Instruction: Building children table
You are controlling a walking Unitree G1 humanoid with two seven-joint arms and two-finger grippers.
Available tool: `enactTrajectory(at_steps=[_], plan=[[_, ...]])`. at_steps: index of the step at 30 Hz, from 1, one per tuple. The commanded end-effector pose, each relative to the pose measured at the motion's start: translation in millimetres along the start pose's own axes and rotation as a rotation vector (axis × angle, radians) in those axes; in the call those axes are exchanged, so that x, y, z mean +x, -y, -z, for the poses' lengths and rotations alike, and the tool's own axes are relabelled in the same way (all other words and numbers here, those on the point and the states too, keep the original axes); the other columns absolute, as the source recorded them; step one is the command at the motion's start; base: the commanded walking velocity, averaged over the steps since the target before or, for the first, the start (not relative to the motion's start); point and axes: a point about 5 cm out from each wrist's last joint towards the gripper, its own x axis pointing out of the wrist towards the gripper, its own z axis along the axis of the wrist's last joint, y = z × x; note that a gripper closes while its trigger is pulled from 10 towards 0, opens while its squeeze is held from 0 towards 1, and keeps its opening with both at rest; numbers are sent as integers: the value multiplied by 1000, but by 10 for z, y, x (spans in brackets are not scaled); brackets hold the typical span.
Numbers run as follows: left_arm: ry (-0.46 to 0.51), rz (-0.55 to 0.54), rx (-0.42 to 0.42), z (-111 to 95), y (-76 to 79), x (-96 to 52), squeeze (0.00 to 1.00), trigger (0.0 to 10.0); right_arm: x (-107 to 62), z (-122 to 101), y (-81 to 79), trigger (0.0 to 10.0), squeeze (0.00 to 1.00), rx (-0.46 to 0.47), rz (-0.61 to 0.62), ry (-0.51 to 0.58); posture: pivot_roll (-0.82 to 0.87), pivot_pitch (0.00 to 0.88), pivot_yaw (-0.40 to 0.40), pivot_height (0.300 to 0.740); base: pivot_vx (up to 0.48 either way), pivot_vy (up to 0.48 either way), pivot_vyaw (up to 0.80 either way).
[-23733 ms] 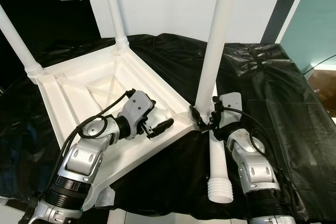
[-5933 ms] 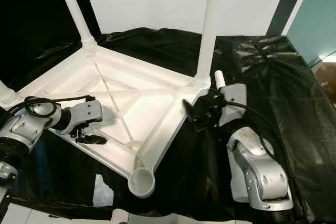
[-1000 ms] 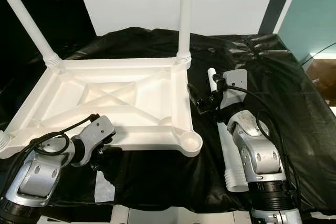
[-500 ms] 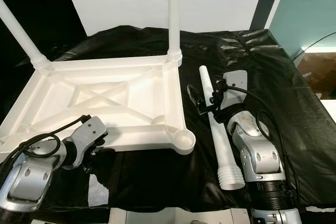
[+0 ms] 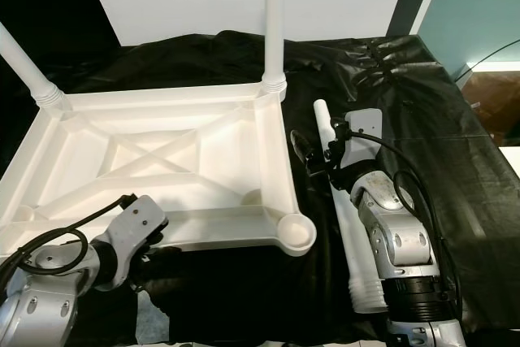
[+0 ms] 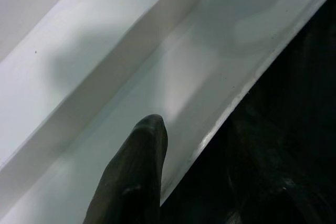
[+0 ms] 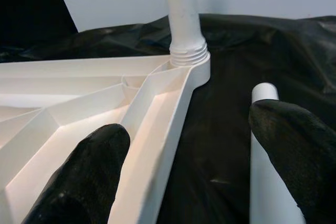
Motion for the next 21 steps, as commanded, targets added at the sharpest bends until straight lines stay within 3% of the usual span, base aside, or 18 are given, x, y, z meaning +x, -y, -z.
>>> enactTrajectory(at_steps=[1, 2, 5, 6, 11, 12, 21], plan=[[-47, -94, -57, 76, -18, 132, 0, 0, 17, 9, 18, 10000, 0, 4, 9, 4, 73, 74, -15, 740, 0, 0, 0], [-70, -160, -26, 50, -110, 213, 0, 10000, 40, -10, -2, 10000, 0, 6, 5, 13, 68, 71, -9, 740, 0, 0, 0], [-73, -183, -21, 26, -157, 237, 0, 10000, 42, -26, -9, 10000, 0, 4, 2, 20, 61, 67, 0, 740, 0, 0, 0], [-71, -182, -21, 18, -175, 235, 1000, 10000, 37, -30, -7, 10000, 0, 2, 4, 23, 57, 65, 6, 740, 0, 0, 0], [-95, -176, -5, 42, -219, 208, 1000, 10000, 13, -30, 0, 10000, 0, 3, 19, 24, 48, 60, 21, 740, 0, 0, 0], [-122, -176, 28, 82, -246, 202, 0, 10000, -1, -24, -3, 10000, 0, 2, 26, 25, 46, 58, 26, 740, 0, 0, 0], [-181, -158, 109, 169, -378, 246, 0, 9647, -8, -21, -52, 10000, 0, 1, 39, 33, 43, 52, 42, 740, 0, 0, 0]])
